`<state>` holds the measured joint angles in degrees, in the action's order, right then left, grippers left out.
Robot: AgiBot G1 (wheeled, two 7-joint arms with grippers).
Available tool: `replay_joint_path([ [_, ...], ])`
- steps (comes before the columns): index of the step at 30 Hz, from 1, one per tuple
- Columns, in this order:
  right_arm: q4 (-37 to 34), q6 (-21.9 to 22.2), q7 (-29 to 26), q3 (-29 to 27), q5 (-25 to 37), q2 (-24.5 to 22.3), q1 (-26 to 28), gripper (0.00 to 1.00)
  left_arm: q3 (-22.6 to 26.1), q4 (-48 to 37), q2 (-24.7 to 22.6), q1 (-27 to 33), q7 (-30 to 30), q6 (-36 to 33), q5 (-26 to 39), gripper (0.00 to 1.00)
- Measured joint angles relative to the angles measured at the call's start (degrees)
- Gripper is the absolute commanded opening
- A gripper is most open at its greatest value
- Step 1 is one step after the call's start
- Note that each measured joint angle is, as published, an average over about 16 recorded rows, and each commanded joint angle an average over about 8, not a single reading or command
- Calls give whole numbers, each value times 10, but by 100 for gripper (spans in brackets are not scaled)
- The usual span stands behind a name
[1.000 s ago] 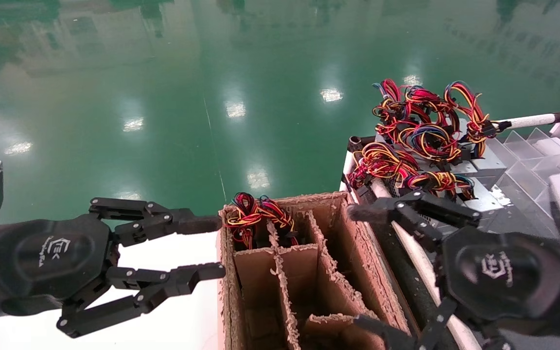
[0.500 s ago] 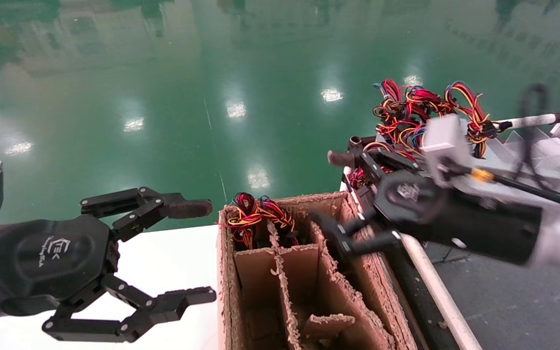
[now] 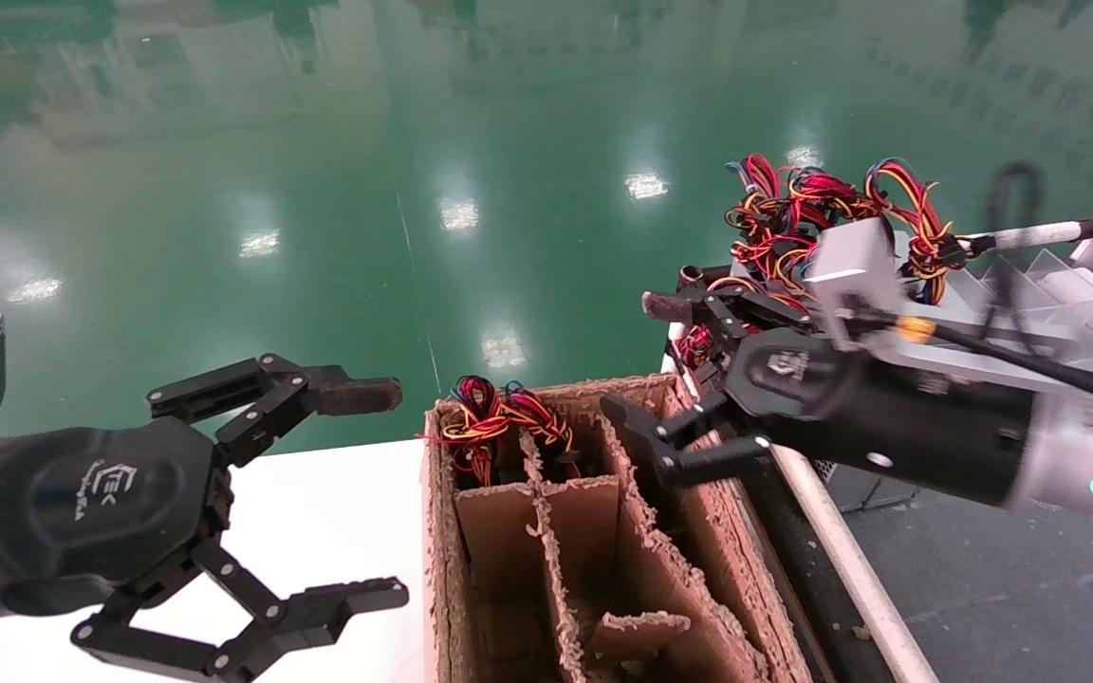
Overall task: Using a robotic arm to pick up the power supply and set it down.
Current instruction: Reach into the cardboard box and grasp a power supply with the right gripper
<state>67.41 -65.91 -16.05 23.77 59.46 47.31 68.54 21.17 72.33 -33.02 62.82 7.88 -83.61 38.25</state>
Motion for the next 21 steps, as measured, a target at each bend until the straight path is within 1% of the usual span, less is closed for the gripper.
replay_joint_path([
  [6,-57,18,-38,45,67,46,48,100,0,0,0,0,0,0,0,100],
  [14,-181,14,-95,117,165,132,141,100,0,0,0,0,0,0,0,100],
  [18,-246,12,-105,143,199,173,180,100,0,0,0,0,0,0,0,100],
  [21,-286,12,-97,153,212,197,198,100,0,0,0,0,0,0,0,100],
])
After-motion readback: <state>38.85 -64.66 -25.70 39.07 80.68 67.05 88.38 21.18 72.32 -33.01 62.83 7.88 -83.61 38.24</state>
